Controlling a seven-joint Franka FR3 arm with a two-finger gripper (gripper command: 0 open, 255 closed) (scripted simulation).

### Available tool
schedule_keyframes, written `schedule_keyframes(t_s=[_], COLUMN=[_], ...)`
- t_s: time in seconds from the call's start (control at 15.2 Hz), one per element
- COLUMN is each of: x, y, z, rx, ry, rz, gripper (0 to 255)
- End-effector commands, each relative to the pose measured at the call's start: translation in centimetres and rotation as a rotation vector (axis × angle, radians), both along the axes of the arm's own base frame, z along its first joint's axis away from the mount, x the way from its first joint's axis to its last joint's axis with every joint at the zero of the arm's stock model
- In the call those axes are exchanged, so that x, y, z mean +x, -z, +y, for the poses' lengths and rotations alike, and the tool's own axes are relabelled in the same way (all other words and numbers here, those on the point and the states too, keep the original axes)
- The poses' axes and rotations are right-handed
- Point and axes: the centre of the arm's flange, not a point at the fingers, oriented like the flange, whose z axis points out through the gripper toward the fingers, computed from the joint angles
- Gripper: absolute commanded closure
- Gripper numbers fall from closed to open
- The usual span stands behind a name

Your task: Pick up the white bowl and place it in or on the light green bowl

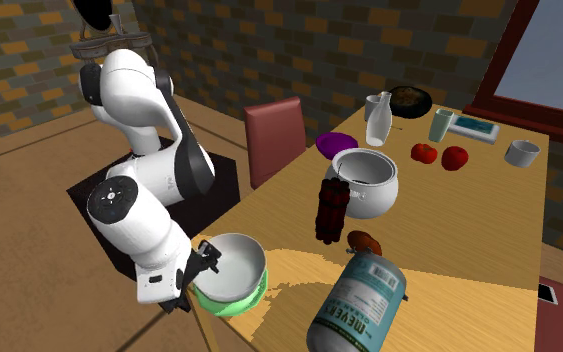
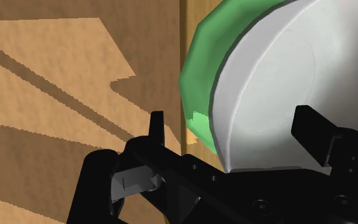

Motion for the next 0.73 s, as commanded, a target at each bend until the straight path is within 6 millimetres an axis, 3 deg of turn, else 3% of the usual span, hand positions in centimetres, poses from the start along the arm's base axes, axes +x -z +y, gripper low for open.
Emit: schedule_keyframes(t_s=[0.0, 0.13, 0.66], x=[-0.2, -0.3, -0.3], y=[-2.0, -4.3, -4.3], z=[-0.4, -0.9, -0.9], rx=[0.000, 0.000, 0.000], ry=[0.000, 0.000, 0.000], rz=[0.000, 0.000, 0.000], gripper=[0, 0, 0])
